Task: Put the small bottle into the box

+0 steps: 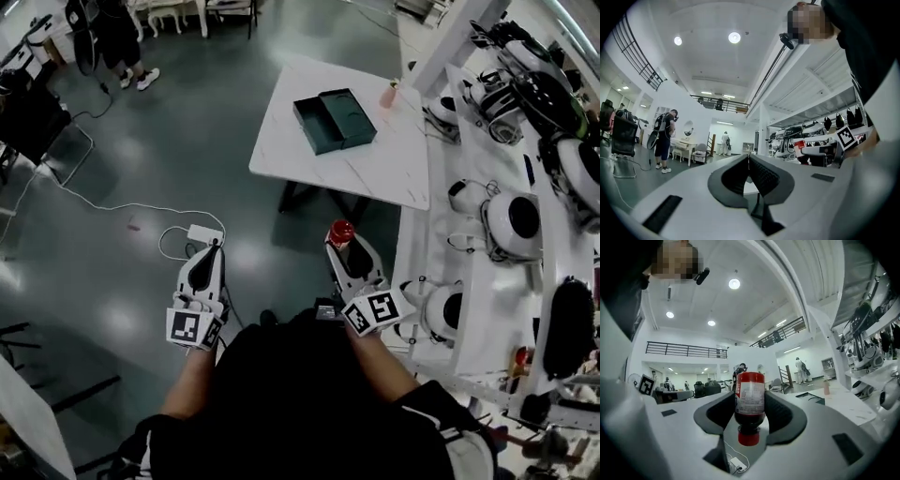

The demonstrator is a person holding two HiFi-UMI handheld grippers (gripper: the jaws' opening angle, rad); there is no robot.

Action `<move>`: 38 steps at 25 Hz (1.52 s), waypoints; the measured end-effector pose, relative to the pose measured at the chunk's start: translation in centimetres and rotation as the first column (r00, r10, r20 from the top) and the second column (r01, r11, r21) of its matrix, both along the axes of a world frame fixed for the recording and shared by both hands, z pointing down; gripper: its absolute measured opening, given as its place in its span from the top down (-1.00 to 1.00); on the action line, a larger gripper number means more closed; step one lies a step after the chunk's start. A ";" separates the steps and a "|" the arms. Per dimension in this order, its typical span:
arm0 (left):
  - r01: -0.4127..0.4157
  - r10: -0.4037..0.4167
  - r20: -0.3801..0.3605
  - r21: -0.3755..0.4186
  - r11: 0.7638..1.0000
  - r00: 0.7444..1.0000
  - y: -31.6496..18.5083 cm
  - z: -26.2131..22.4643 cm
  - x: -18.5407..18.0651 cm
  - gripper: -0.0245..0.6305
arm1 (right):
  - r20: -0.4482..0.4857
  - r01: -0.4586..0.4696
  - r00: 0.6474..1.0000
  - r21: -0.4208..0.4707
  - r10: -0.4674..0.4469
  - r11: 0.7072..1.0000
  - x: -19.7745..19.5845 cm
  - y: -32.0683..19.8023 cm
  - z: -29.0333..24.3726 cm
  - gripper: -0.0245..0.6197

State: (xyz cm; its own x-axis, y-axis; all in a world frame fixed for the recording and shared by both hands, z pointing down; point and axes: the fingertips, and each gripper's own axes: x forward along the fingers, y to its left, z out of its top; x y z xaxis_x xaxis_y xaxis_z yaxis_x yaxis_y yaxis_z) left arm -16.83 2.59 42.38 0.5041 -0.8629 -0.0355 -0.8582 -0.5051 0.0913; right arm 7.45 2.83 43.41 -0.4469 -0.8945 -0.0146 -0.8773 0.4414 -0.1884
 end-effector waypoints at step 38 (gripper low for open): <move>-0.113 0.117 0.055 -0.056 0.992 0.992 -39.5 1.1 6.2 0.87 | 0.042 -0.050 0.998 -0.069 0.053 0.996 6.6 -38.3 2.5 0.26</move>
State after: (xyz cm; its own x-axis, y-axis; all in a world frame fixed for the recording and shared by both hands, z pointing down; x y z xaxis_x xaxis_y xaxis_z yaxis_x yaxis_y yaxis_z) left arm -10.62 -36.89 43.45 0.6000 -0.7990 0.0407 -0.7993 -0.5966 0.0720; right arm 14.07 -35.45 45.93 -0.4005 -0.9158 0.0288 -0.8887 0.3807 -0.2554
